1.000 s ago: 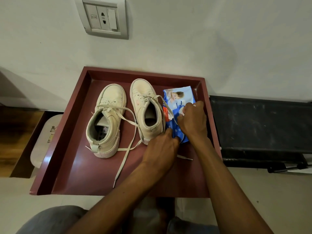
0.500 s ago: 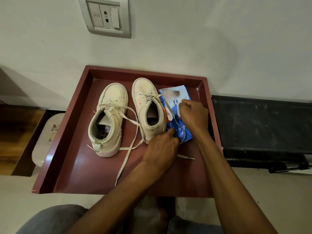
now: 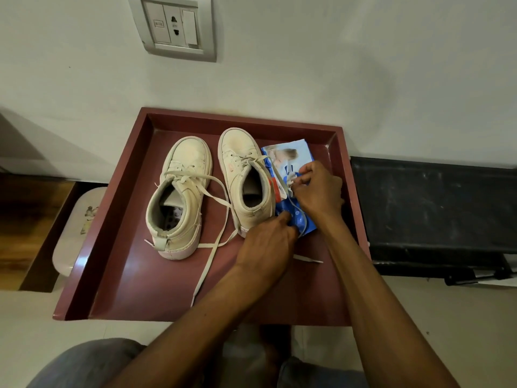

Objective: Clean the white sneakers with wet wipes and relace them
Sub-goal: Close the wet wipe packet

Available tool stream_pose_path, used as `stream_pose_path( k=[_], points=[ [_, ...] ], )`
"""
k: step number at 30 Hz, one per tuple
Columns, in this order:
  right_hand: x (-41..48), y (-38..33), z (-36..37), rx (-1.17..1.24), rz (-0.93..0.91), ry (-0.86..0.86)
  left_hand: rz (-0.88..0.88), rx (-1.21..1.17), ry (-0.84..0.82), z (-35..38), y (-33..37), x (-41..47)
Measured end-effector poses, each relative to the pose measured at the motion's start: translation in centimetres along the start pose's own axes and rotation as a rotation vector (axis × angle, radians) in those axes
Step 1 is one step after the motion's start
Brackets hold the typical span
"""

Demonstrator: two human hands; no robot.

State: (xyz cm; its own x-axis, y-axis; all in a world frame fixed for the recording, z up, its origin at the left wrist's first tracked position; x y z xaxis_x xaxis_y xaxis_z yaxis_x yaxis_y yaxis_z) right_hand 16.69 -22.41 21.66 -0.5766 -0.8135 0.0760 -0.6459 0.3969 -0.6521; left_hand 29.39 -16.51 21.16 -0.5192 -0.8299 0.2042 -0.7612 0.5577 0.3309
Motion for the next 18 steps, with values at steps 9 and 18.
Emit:
stream_pose_path(
  k=[9,18],
  points=[
    [0.3,0.2,0.0,-0.445,-0.374,0.115,0.019,-0.017,-0.006,0.4,-0.3,0.0],
    [1.4,-0.2,-0.5,-0.167,-0.413,-0.177,0.028,-0.041,0.015,0.6,-0.4,-0.1]
  ],
)
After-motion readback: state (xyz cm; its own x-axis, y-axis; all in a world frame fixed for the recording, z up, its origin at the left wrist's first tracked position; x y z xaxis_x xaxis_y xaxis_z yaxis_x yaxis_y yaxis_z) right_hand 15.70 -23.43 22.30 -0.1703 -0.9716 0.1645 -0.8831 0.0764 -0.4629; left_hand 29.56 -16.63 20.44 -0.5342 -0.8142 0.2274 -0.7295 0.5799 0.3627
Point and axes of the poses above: each hand's wrist, its own x-axis towards the middle knuckle, its own z-axis out of the palm, y = z × x, the point moved 2 cm from there along x, towards the middle knuckle, and after that the axes turned 12 degrees about y, right-handed, at the moved point
